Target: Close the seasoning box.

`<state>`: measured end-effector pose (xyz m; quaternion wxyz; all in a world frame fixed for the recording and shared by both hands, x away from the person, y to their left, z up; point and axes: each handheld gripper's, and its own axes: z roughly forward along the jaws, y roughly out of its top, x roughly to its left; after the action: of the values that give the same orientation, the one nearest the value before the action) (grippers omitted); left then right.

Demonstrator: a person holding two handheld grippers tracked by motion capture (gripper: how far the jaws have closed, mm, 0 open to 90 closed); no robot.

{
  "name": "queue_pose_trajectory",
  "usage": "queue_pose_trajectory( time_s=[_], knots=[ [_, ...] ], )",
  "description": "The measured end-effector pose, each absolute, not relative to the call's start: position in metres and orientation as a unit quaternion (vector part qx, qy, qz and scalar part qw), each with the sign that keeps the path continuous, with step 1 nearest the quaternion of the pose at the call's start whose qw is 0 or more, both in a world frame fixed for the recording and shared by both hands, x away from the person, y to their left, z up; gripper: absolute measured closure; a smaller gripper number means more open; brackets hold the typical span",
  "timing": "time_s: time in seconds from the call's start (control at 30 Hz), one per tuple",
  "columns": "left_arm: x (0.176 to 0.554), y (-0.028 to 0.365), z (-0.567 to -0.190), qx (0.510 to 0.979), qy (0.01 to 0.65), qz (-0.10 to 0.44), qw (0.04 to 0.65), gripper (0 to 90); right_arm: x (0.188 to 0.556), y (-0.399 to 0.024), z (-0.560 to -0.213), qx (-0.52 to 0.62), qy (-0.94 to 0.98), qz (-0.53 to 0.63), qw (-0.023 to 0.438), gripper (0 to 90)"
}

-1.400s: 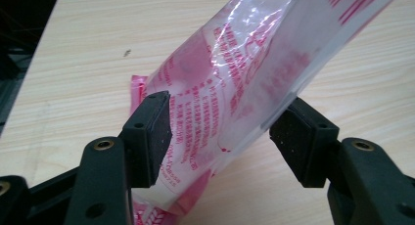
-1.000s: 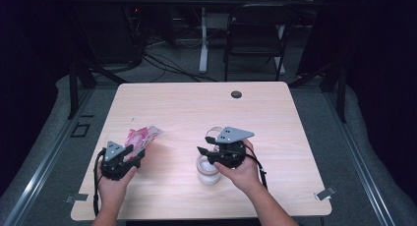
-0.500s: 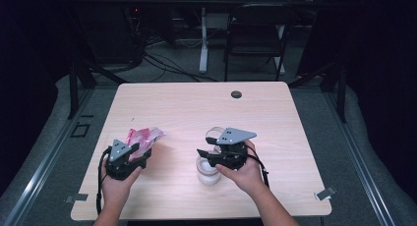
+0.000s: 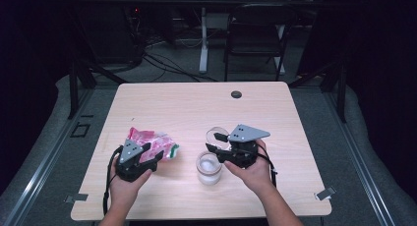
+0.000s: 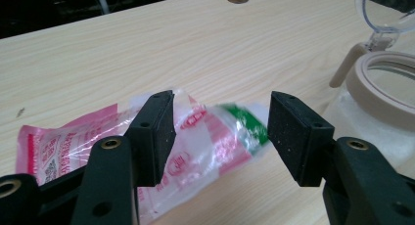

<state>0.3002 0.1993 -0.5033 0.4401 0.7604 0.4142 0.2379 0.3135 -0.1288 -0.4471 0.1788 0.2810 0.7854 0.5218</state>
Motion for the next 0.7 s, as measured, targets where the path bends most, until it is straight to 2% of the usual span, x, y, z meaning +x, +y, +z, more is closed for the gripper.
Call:
queue_pose_trajectory(
  time_s=[0.2, 0.67, 0.7],
  knots=[
    [0.303, 0.191, -0.507, 0.773, 0.403, 0.232, 0.431, 44.0, 0.313, -0.146, -0.441, 0.3, 0.77, 0.53, 0.191, 62.7],
    [0.305, 0.19, -0.514, 0.776, 0.407, 0.229, 0.424, 43.9, 0.319, -0.18, -0.436, 0.344, 0.755, 0.521, 0.203, 90.0],
    [0.305, 0.191, -0.514, 0.777, 0.407, 0.23, 0.422, 44.0, 0.32, -0.182, -0.436, 0.346, 0.754, 0.52, 0.203, 90.0]
  ],
)
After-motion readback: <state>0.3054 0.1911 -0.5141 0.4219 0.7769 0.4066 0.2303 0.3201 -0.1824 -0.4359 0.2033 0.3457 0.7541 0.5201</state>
